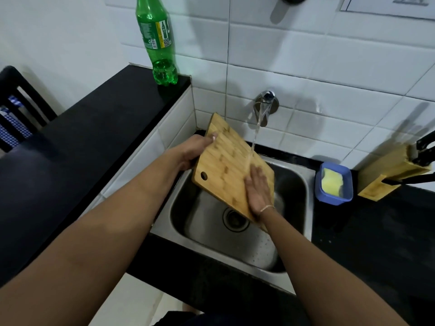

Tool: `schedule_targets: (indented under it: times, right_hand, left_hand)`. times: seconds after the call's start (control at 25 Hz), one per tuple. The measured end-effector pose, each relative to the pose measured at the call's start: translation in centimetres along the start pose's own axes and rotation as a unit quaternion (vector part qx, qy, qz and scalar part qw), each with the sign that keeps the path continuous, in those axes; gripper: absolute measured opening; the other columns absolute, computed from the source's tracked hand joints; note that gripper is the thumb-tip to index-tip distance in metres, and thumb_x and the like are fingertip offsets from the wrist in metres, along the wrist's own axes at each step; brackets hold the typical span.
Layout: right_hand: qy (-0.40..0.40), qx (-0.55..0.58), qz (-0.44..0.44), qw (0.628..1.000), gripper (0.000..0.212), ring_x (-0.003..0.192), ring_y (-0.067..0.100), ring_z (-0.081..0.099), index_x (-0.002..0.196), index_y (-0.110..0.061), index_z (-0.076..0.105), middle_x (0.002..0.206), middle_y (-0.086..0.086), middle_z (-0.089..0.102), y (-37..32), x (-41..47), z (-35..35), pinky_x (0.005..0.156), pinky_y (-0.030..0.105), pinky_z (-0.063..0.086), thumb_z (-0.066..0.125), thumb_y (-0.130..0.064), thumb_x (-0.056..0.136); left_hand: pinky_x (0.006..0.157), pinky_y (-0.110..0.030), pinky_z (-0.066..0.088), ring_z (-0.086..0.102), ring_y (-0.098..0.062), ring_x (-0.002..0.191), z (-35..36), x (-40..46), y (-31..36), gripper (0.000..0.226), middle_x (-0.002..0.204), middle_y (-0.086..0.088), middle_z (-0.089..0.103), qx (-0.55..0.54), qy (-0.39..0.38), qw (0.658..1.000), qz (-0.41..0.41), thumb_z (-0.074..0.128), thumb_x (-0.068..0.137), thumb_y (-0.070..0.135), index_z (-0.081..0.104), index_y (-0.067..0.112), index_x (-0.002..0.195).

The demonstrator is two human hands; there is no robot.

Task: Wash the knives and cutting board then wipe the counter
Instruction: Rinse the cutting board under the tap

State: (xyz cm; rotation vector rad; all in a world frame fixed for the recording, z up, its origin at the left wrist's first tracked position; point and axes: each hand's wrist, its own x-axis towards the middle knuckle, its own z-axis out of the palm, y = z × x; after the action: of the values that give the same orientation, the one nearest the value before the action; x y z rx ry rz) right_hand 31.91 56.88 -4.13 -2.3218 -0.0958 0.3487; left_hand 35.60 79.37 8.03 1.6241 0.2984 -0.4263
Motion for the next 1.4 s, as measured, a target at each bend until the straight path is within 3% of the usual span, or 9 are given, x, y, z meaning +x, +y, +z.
schedule_targets:
  times: [0.16,0.28,0.44,0.6,0.8,0.92,1.08,1.24,1.4]
  right_hand:
    - [0.015,-0.005,0.153,0.988,0.063,0.152,0.030,-0.001,0.157,-0.031,-0.005,0.166,0.004,-0.008,3.2,0.5,-0.6,0.122,0.048,0.006,0.010,-0.058,0.102]
    - [0.066,0.002,0.166,0.984,0.067,0.151,0.035,0.005,0.158,-0.017,0.005,0.164,0.017,0.004,-0.3,3.1,-1.5,0.121,0.051,0.007,0.012,-0.055,0.103]
    - [0.059,0.004,0.051,0.997,0.064,0.152,0.033,-0.003,0.158,-0.018,0.000,0.165,0.014,-0.004,-7.9,5.7,-1.6,0.121,0.053,0.002,0.015,-0.050,0.104]
    - [0.028,0.003,-0.078,0.997,0.064,0.150,0.022,-0.019,0.156,-0.024,-0.012,0.164,0.004,-0.019,-10.5,3.5,-0.1,0.121,0.049,-0.008,0.011,-0.053,0.103]
    - [-0.032,-0.040,-0.258,0.965,0.063,0.149,0.008,-0.021,0.156,-0.036,-0.009,0.164,-0.010,-0.018,-6.2,-1.2,2.4,0.120,0.037,-0.010,0.015,-0.055,0.100]
    - [-0.053,-0.064,-0.213,0.973,0.062,0.150,0.011,-0.017,0.154,-0.044,-0.008,0.163,-0.013,-0.017,-1.1,-2.2,1.9,0.122,0.039,-0.005,0.015,-0.062,0.099]
    - [-0.059,-0.068,-0.042,0.995,0.063,0.152,0.019,-0.012,0.155,-0.037,-0.008,0.163,-0.007,-0.016,4.7,-2.6,0.3,0.122,0.038,-0.005,0.013,-0.060,0.100]
    - [-0.039,-0.032,0.083,0.995,0.068,0.151,0.025,-0.013,0.156,-0.029,-0.010,0.165,0.003,-0.016,1.6,0.3,-1.4,0.122,0.048,-0.004,0.012,-0.061,0.100]
    - [-0.024,-0.021,-0.033,0.999,0.065,0.152,0.026,-0.008,0.157,-0.027,-0.003,0.166,0.007,-0.008,-6.1,2.1,-1.2,0.122,0.048,-0.001,0.015,-0.056,0.103]
  left_hand:
    - [0.061,-0.029,0.058,0.074,-0.018,0.076,-0.8,-1.1,0.0,0.043,0.083,-0.004,0.076,0.011,-0.052,0.999,-0.001,0.058,0.097,0.046,0.068,0.005,0.099]
    - [0.068,-0.034,0.060,0.074,-0.022,0.086,0.1,-0.8,0.0,0.041,0.093,-0.008,0.077,0.022,-0.072,0.997,-0.006,0.055,0.099,0.044,0.067,0.005,0.104]
    - [0.088,-0.046,0.057,0.070,-0.031,0.094,1.8,0.4,0.1,0.051,0.105,-0.018,0.071,0.044,-0.071,0.996,-0.008,0.052,0.100,0.046,0.065,-0.001,0.115]
    - [0.082,-0.037,0.057,0.071,-0.026,0.091,2.5,1.8,-0.4,0.040,0.110,-0.020,0.071,0.034,-0.028,0.999,0.005,0.045,0.105,0.038,0.066,0.005,0.113]
    - [0.069,-0.031,0.058,0.074,-0.020,0.083,0.6,1.8,-1.7,0.043,0.098,-0.009,0.074,-0.008,-0.002,0.999,-0.039,0.043,0.104,0.045,0.065,0.009,0.110]
    - [0.076,-0.036,0.056,0.070,-0.026,0.091,0.4,1.4,-2.1,0.048,0.112,-0.016,0.069,-0.013,0.001,0.999,-0.041,0.044,0.103,0.046,0.061,0.004,0.119]
    - [0.084,-0.040,0.056,0.067,-0.031,0.103,0.2,0.5,-1.5,0.051,0.122,-0.020,0.066,-0.037,0.003,0.999,-0.035,0.045,0.102,0.048,0.060,0.004,0.122]
    - [0.081,-0.039,0.057,0.069,-0.030,0.103,1.1,-0.3,-0.8,0.049,0.116,-0.017,0.069,-0.021,-0.025,0.999,-0.029,0.051,0.099,0.049,0.062,0.005,0.118]
    - [0.082,-0.039,0.057,0.071,-0.027,0.090,3.3,-0.1,0.1,0.047,0.107,-0.015,0.072,0.004,0.018,1.000,-0.016,0.048,0.102,0.046,0.065,0.003,0.113]
